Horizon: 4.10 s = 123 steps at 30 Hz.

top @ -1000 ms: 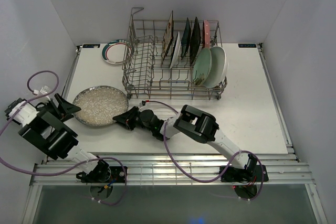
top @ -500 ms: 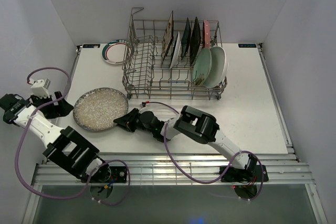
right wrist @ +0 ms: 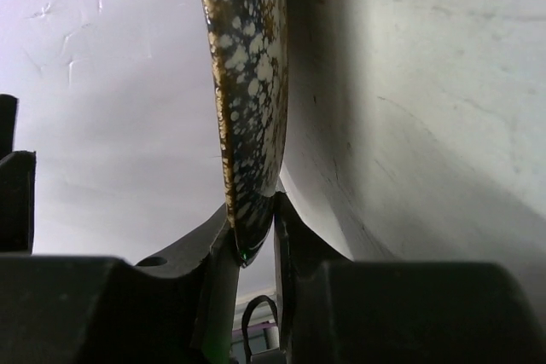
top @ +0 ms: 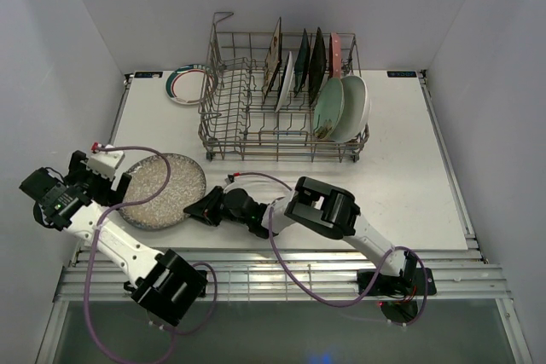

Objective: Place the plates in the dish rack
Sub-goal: Pick up the plate from the corner of the board.

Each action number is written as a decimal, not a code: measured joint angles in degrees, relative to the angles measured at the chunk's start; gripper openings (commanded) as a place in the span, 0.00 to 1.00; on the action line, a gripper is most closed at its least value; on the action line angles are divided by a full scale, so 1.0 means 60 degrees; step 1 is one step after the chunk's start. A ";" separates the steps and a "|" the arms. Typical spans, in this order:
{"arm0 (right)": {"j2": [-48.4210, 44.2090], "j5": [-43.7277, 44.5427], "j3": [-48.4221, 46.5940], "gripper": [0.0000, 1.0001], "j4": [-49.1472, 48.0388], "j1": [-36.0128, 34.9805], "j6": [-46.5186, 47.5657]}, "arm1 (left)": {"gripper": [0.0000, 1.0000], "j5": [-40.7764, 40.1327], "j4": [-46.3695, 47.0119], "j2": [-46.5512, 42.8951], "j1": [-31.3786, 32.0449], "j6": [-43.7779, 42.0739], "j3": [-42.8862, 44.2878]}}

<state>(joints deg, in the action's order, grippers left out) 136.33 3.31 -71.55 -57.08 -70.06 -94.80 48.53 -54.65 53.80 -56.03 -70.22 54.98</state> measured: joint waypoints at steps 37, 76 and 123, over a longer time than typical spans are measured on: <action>-0.1887 -0.0579 -0.2255 0.08 0.6575 0.0164 0.4728 | 0.98 0.1202 0.0182 -0.0947 0.0000 -0.3133 -0.0583; -0.1424 0.1982 -0.6936 0.08 1.0706 0.1668 0.8965 | 0.98 0.3439 -0.0259 -0.0623 0.0142 0.0550 -0.0379; -0.1585 0.4204 -0.6222 0.08 0.9577 0.1209 0.7909 | 0.98 -0.3355 0.6914 -0.3118 0.7712 0.7235 -0.4590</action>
<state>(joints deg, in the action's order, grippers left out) 126.82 28.53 -108.88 0.38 -62.81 -47.35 28.40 -13.17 35.09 -9.76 -26.81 27.44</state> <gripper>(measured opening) 0.210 0.979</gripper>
